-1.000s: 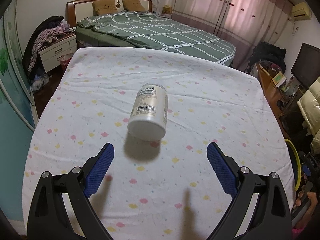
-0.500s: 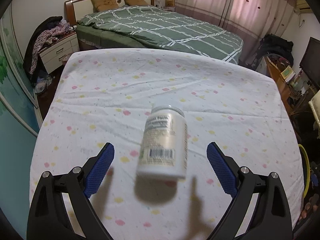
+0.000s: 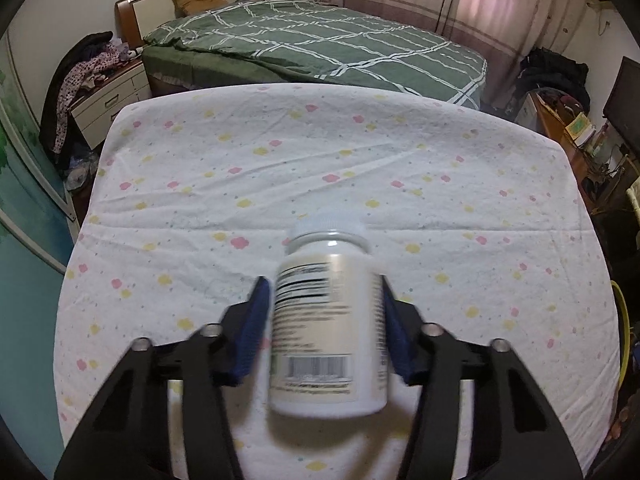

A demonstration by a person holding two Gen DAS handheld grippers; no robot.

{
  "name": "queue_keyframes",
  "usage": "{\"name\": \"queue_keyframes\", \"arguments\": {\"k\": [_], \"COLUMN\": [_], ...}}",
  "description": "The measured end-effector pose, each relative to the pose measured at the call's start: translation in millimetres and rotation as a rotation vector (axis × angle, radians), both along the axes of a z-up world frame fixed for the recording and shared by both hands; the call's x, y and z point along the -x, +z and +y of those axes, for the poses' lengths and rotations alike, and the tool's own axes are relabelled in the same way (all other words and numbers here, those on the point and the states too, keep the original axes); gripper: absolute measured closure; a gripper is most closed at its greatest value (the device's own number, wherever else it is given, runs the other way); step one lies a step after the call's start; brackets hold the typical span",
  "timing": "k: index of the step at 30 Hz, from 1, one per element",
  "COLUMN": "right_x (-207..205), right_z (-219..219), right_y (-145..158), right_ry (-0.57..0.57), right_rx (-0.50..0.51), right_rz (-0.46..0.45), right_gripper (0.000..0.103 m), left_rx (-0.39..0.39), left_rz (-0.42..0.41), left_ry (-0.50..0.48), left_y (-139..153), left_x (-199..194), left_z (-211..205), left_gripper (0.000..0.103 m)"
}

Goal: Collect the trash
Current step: 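Grasp the white pill bottle with the left tool and lift it, then carry the pill bottle over the yellow bin and open the left tool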

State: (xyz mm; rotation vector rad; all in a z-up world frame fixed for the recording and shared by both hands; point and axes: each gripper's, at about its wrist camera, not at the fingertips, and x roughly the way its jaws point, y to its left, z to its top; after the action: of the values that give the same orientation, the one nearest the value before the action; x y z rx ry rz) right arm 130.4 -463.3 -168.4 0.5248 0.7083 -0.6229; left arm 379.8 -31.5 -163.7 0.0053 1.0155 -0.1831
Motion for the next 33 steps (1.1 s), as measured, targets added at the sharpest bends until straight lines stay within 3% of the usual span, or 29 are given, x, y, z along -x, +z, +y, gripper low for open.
{"name": "queue_keyframes", "arguments": {"k": [6,11,20,33], "right_x": [1.5,10.5,55.4,142.3], "right_z": [4.8,5.8,-12.9,-67.4], "right_y": [3.8,17.4,35.6,33.9], "right_ry": [0.046,0.077,0.069,-0.059], "right_rx": [0.002,0.031,0.096,0.093], "right_rz": [-0.008,-0.027,-0.050,-0.081], "right_gripper": [0.015,0.015,0.015,0.015], "left_rx": [0.000,0.016,0.099,0.108], "left_rz": [-0.007,-0.041,-0.077,-0.016], "left_ry": [-0.022,-0.101,-0.372,-0.699], "left_y": [5.4,23.6,58.2,50.2], "left_x": [9.1,32.4,90.6,177.6], "left_z": [-13.7,-53.8,-190.0,-396.7], "left_gripper": [0.056,0.056,0.056,0.056]}}
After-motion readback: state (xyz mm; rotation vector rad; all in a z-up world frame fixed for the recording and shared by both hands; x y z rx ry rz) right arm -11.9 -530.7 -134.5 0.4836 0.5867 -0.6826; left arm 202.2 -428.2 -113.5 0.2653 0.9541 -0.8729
